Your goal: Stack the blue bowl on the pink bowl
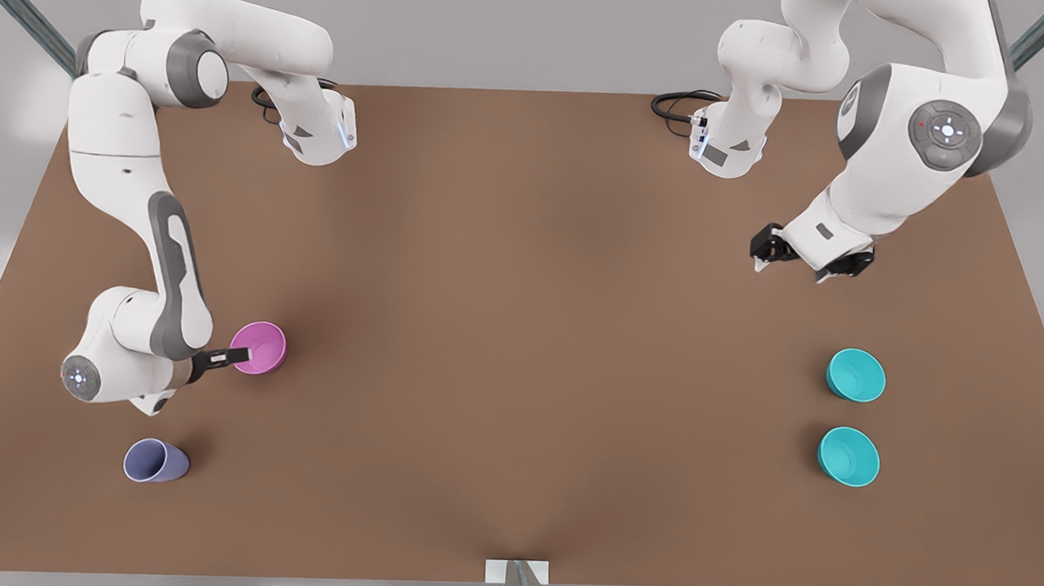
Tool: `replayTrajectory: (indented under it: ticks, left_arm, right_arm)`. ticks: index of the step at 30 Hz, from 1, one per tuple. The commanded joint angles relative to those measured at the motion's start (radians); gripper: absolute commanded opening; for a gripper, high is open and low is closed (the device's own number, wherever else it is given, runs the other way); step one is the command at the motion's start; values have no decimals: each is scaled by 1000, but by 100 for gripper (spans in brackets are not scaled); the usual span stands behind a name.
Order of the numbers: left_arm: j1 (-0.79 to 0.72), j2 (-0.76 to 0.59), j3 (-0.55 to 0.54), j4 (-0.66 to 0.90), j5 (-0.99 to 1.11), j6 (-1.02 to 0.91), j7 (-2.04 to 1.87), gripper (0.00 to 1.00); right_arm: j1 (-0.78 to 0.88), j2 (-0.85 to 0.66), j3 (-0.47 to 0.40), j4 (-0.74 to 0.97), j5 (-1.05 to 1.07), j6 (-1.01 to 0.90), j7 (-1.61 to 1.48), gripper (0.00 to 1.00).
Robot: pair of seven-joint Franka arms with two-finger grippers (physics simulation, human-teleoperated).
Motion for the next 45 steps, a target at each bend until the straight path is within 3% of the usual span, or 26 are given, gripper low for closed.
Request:
replayTrajectory:
  ticks: [1,6,8,9,12,13,17,21,23,25,27,30,32,35,39,40,41,45]
  left_arm:
    - [110,-1,2,0,0,0,6,100]
    - [110,-1,2,0,0,0,6,100]
    - [110,-1,2,0,0,0,6,100]
    - [110,-1,2,0,0,0,6,100]
    - [110,-1,2,-1,0,0,6,100]
    - [110,-1,2,0,0,0,6,100]
    - [110,-1,2,-1,0,0,6,100]
    - [110,-1,2,-1,1,0,6,100]
    - [110,0,2,-1,0,0,6,100]
    - [110,-1,2,-1,1,0,6,100]
    - [110,-1,2,-1,0,0,6,100]
    - [110,-1,2,0,1,0,6,100]
    - [110,0,2,-1,0,0,6,100]
    - [110,0,2,-1,0,0,6,100]
    - [110,0,3,-1,1,-2,9,100]
    - [110,0,3,-1,0,-2,9,100]
    - [110,-1,3,-1,1,-2,7,100]
    - [110,0,3,-1,0,-2,9,100]
  right_arm:
    - [-3,4,0,-19,7,86,-60,100]
    - [-5,17,0,-62,26,121,-60,100]
    - [-3,19,0,-60,24,117,-60,54]
    - [-3,19,0,-60,24,115,-60,41]
    - [-5,19,2,-56,30,104,-60,22]
    - [-3,17,2,-54,39,97,-56,21]
    - [0,14,17,-10,104,-7,-58,21]
    - [11,-9,127,13,251,-84,-47,21]
    - [90,8,209,59,305,-66,63,21]
    - [224,48,209,136,354,0,173,21]
    - [391,123,209,237,363,187,308,21]
    - [583,203,160,345,352,354,511,21]
    - [712,274,48,409,352,413,588,21]
    - [785,320,-18,445,351,456,626,21]
    - [802,349,-32,461,334,466,641,21]
    - [802,349,-32,461,334,466,643,42]
    - [802,349,-34,463,334,460,643,99]
    - [770,249,-29,449,336,398,594,100]
